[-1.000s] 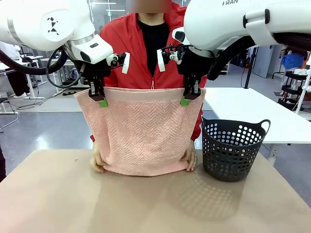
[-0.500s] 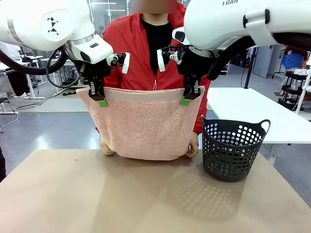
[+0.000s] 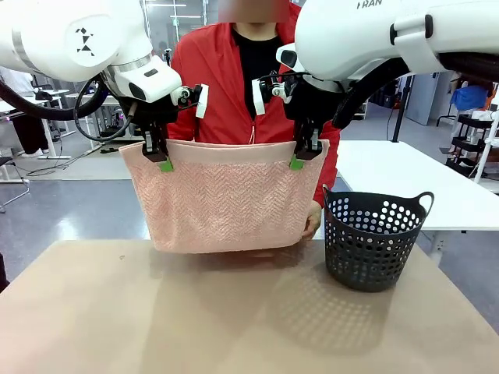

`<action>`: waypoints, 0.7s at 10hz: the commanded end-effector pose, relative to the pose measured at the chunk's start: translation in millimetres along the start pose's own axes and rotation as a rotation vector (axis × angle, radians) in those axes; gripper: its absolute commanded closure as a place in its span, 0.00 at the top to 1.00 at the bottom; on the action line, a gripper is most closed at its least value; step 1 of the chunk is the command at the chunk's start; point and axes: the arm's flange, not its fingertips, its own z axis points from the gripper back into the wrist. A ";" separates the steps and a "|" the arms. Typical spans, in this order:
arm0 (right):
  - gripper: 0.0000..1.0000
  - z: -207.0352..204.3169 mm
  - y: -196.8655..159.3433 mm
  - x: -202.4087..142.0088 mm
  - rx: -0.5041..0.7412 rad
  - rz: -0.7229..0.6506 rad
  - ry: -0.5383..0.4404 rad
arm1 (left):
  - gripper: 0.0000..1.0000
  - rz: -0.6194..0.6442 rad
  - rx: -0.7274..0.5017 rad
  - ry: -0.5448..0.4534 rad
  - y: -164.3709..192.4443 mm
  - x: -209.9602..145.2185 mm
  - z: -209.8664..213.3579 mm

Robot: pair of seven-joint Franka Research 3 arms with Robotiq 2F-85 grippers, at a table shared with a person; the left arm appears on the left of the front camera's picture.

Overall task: Fold the towel.
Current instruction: Release the end of the 100 cm Hotel Towel you were holding.

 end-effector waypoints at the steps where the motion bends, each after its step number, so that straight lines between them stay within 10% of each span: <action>1: 0.00 2.0 -0.7 -1.2 -0.010 0.003 0.006 | 0.00 0.000 0.008 0.007 0.5 -1.3 1.7; 7: 0.00 2.0 -0.7 -1.2 -0.010 0.003 0.006 | 0.00 0.000 0.008 0.007 0.5 -1.3 1.7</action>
